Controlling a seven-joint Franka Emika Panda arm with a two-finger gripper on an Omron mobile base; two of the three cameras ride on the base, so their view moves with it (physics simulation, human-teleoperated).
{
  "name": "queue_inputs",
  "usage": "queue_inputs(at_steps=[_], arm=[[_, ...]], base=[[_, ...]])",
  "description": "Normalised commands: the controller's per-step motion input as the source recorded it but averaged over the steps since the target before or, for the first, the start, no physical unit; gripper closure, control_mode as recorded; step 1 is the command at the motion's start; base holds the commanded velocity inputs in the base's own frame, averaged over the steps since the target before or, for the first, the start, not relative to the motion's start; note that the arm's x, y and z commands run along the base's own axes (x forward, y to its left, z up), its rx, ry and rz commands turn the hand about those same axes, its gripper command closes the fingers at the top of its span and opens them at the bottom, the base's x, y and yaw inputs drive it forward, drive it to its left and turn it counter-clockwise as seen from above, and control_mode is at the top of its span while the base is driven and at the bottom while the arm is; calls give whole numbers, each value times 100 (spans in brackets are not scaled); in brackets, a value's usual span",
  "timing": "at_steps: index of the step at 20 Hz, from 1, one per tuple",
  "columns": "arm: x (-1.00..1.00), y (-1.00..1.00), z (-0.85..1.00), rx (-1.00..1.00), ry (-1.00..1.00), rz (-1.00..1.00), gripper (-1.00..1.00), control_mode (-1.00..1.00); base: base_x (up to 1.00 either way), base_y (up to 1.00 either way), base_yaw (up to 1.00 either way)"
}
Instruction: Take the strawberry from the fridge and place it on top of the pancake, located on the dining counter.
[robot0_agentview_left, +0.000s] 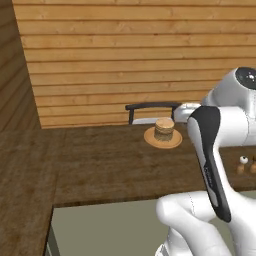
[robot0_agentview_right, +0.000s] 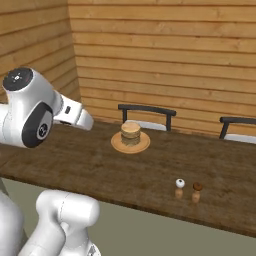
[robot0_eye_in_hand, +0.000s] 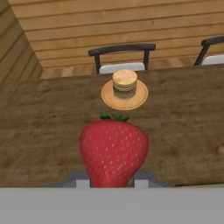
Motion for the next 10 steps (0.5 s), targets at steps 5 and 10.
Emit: queue_inputs(at_steps=[5, 10], arm=[[100, -29, -62, 0, 0, 0, 100, -100], [100, -22, -20, 0, 8, 0, 100, -100]], base=[[0, 0, 0], [0, 0, 0]])
